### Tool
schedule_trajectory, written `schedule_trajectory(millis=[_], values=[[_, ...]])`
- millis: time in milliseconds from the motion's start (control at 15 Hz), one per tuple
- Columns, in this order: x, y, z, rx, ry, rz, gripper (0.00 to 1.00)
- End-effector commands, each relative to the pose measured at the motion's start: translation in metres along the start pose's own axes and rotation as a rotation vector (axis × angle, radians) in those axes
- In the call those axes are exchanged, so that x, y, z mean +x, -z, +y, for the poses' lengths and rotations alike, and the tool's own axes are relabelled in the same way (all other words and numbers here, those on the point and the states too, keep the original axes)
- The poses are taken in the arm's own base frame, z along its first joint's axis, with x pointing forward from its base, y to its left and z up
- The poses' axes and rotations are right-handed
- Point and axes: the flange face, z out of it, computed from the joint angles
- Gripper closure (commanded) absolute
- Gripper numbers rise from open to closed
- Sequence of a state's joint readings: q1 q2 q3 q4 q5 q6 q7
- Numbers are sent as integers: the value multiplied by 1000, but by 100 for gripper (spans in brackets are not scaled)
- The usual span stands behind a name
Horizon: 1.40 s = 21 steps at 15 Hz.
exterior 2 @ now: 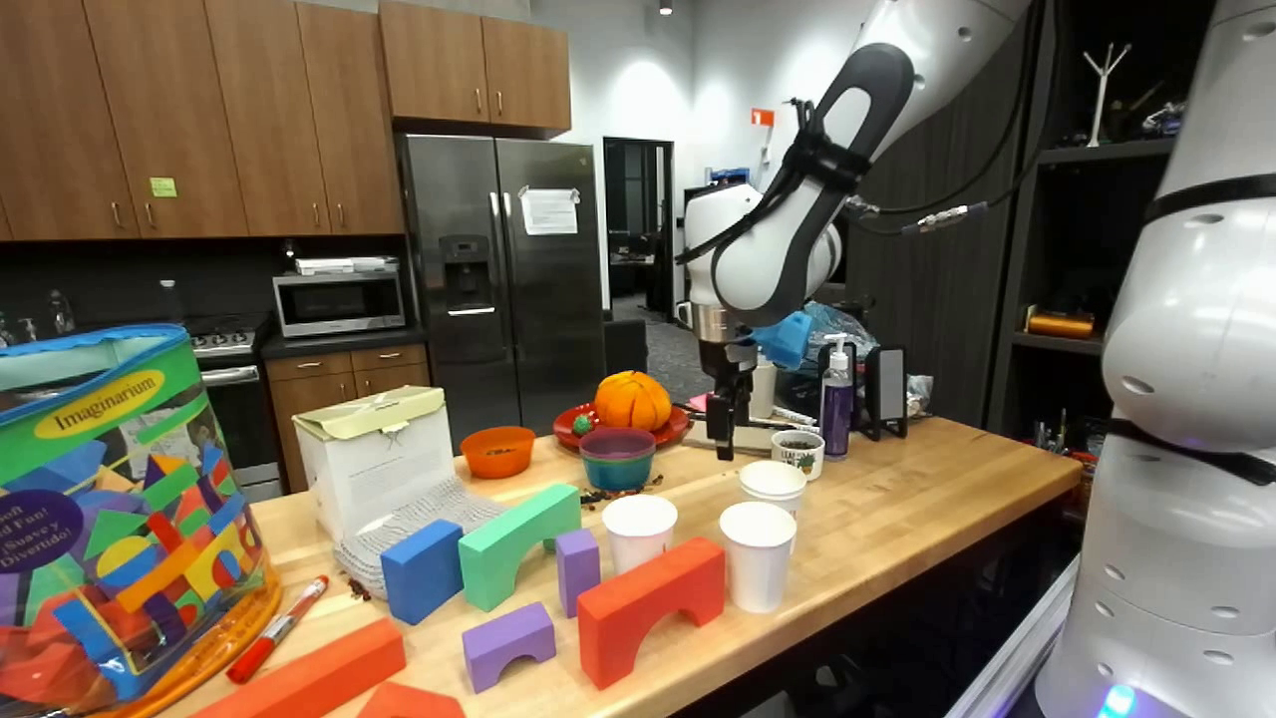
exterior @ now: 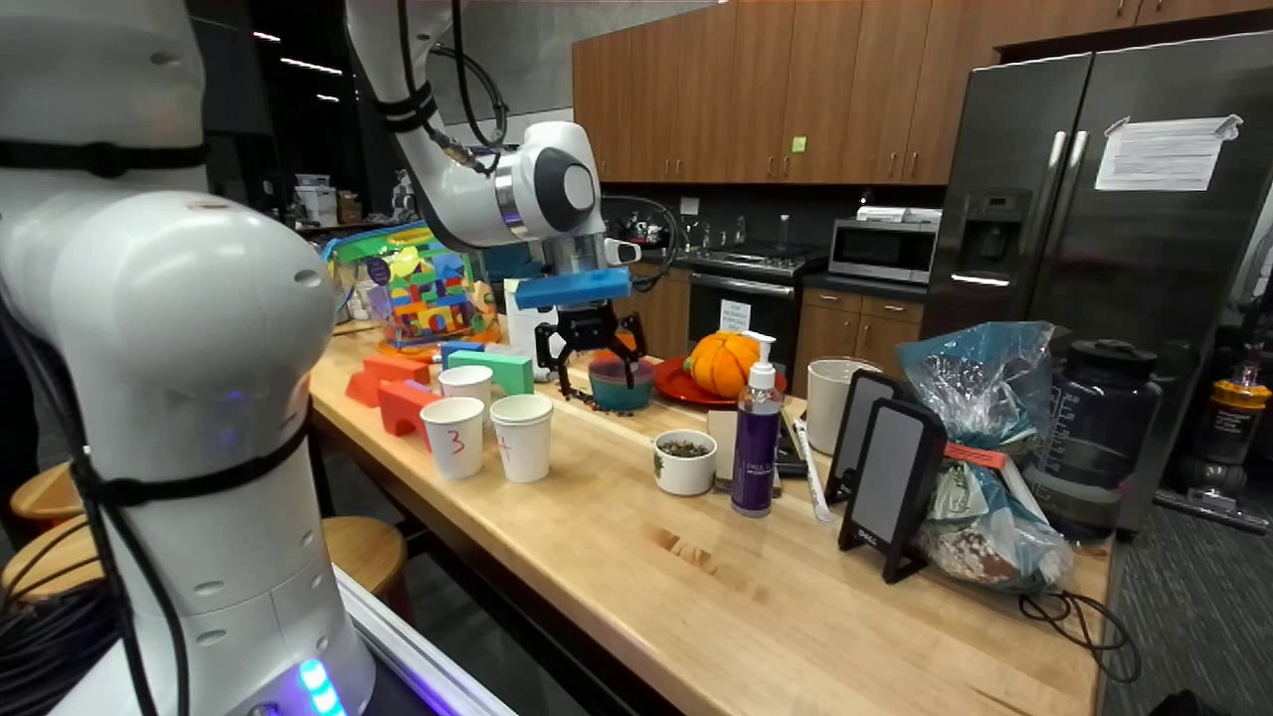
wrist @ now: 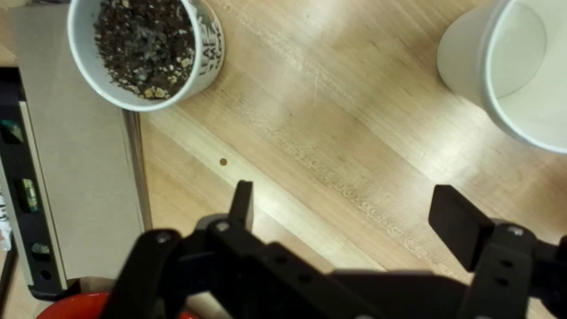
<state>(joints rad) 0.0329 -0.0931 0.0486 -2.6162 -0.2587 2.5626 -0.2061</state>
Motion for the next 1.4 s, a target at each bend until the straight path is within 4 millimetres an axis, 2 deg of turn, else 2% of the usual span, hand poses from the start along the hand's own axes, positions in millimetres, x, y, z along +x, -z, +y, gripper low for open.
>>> schedule_trajectory(millis=[0, 533, 933, 1133, 1333], values=[[-16, 25, -11, -45, 55, 49, 0], [-17, 45, -23, -61, 129, 122, 0], [-18, 69, -5, -105, 120, 145, 0], [-16, 71, 1, -80, 115, 132, 0], [0, 71, 0, -68, 113, 137, 0]])
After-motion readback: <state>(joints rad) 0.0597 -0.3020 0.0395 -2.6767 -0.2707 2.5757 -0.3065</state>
